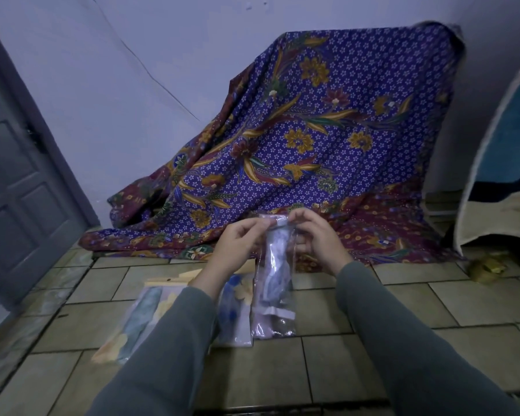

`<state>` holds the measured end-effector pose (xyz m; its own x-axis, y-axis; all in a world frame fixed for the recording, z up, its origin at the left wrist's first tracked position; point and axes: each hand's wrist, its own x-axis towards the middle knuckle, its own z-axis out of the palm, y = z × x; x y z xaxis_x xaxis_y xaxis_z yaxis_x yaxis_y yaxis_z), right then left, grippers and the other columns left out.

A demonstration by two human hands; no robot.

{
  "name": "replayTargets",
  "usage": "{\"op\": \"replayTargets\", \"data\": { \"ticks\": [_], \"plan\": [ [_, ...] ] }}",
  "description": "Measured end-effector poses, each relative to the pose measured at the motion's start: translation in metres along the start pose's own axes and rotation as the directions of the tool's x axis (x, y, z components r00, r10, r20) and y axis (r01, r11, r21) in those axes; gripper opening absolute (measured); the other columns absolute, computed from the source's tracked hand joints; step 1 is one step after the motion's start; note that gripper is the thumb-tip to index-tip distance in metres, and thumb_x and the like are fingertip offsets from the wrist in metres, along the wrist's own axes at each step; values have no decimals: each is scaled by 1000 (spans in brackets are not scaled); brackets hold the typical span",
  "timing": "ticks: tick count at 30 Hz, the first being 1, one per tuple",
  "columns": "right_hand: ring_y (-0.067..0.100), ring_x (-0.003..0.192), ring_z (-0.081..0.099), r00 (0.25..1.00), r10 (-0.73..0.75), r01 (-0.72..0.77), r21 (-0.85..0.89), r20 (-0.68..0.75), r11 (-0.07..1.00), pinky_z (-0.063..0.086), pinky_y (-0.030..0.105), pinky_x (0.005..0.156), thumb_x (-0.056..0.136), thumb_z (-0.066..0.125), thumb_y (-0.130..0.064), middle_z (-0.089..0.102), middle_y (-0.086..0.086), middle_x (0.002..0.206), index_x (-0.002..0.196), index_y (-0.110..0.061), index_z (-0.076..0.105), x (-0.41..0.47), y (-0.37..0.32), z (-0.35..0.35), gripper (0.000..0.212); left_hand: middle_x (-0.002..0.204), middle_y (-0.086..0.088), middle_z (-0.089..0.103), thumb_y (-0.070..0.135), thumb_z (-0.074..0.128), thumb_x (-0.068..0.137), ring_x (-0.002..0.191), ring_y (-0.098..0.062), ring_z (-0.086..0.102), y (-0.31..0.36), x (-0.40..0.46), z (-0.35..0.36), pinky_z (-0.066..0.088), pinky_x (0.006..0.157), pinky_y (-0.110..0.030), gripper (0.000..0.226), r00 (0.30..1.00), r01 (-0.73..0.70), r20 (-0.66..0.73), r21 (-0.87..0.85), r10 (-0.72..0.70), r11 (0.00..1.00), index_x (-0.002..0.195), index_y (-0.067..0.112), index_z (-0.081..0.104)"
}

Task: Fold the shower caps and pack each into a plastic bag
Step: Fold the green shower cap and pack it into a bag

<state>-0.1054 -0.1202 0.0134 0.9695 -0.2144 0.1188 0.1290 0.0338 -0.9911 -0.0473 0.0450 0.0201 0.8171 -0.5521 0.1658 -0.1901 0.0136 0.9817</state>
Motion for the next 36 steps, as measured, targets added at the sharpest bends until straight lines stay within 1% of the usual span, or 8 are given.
{"op": "replayTargets", "data": {
  "ticks": [5,12,17,20,24,27,30,36],
  "plan": [
    [14,69,63,993,-73,63,-105,-95,992,56,27,59,94,55,-11,62,6,87,96,-12,61,-8,6,8,6,83,-8,71,8,70,83,74,-16,66,-6,0,8,57,68,-35,13,994,16,-106,30,-12,999,95,13,71],
    [15,71,67,982,-49,48,-7,-185,999,57,30,56,86,62,4,66,10,95,108,-15,58,-13,10,6,29,75,-2,69,3,73,79,68,-13,63,-9,-2,18,52,59,-28,36,982,16,-185,-32,-22,999,102,23,54],
    [18,92,62,962,-97,44,-205,-256,978,52,30,76,91,59,-32,65,1,98,97,-21,62,-26,0,-5,13,89,1,72,-4,68,80,85,-8,69,-4,-7,17,54,72,-19,23,979,-84,-192,-63,70,994,95,12,64],
    [20,77,63,924,246,-320,-240,-294,916,50,27,62,88,40,-65,68,5,92,96,-17,64,-28,-6,-12,55,98,2,73,-10,69,76,98,-14,68,-16,-14,20,54,81,-23,23,985,-91,-155,-85,77,992,84,12,66],
    [19,65,60,844,480,-522,-162,-239,837,46,24,53,84,69,-22,69,14,84,96,-2,68,-32,2,-15,23,110,8,67,-11,63,79,108,-13,62,-38,-36,31,49,95,-24,32,996,-90,-3,136,91,987,94,17,67],
    [21,75,63,843,376,-502,-313,-385,806,52,29,67,80,71,-8,69,11,89,86,-7,67,-37,20,-28,8,136,4,50,34,62,82,130,-19,41,-56,-48,30,32,105,-27,43,999,12,-42,692,23,722,125,29,56],
    [21,74,62,814,365,-550,-393,-453,737,53,33,71,81,68,-7,67,10,88,76,-13,62,-46,36,-32,10,158,0,16,81,51,67,145,-27,12,-76,-57,31,8,113,-50,96,947,249,-125,869,-297,427,147,34,25],
    [21,79,60,782,399,-608,-449,-479,655,50,30,73,82,62,-10,64,7,87,76,-15,60,-66,60,-34,8,160,-1,8,72,55,66,146,-32,-1,-91,-64,39,1,115,-56,106,941,241,-113,886,-319,396,151,32,7]
  ]
}}
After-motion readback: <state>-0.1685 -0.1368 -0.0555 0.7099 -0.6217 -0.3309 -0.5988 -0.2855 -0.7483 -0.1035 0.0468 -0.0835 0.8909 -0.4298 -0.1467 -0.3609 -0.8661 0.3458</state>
